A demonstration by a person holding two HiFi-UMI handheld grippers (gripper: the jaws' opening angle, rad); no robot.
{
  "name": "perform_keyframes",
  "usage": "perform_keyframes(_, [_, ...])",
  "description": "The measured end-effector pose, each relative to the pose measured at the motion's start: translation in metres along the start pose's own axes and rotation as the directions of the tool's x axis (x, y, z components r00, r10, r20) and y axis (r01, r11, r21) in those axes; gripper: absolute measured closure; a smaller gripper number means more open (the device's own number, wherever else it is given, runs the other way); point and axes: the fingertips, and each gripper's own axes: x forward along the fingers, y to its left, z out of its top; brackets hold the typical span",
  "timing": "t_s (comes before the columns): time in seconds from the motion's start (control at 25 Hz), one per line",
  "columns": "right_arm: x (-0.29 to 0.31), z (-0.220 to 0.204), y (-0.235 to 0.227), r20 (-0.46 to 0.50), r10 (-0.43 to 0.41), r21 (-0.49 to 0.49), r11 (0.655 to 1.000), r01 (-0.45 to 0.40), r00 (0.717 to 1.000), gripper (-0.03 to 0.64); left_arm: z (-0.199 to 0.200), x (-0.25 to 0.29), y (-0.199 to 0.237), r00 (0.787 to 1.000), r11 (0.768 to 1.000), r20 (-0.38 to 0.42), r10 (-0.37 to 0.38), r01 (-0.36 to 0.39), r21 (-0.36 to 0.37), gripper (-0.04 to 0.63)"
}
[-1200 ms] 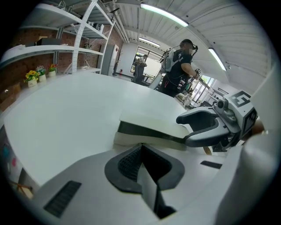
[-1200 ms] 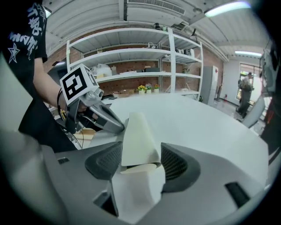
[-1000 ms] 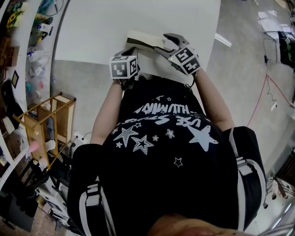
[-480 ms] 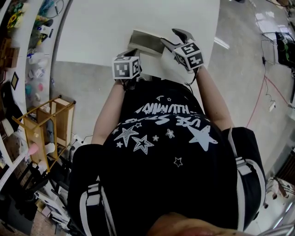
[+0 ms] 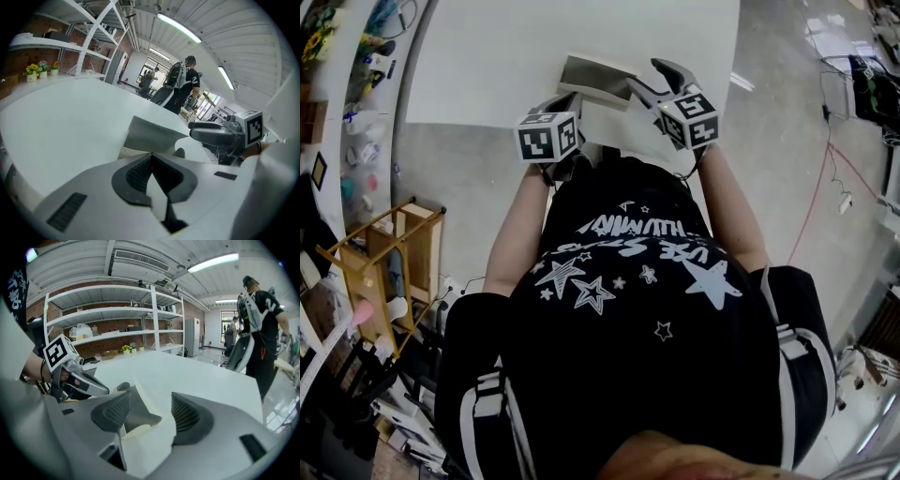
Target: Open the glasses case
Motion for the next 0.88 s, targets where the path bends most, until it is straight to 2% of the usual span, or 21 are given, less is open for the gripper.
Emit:
perform_keyframes(0.2, [-0.018,-0.001,0.014,0.023,-0.014,-0.031,0.999,0.015,1.0,0.34,0.009,-0.012,-0.017,0.998,0.999,0.047,-0.045,0.044,0.032,0.583])
perform_keyframes(0.32, [-0.029,-0.005,0.016,0.039,-0.007,-0.04,0.999,0.008,0.999,0.378,0.007,-0.02,-0.03,0.997,0.998,0.064,-0.045,0.043,0.038,0.583])
perform_keyframes(0.64, [-0.065,-0.01,0.011,0.082,0.082,-0.046,0.996,-0.079,0.993,0.442,-0.004,-0.04,-0.072,0.99,0.999,0.135,0.044,-0.046,0.008,0.583])
perform_keyframes(0.88, [-0.102,-0.036,0.013,0.101,0.181,-0.079,0.982,-0.174,0.978,0.474,-0.03,-0.061,-0.112,0.972,0.992,0.198,0.128,-0.122,-0.039,0.583])
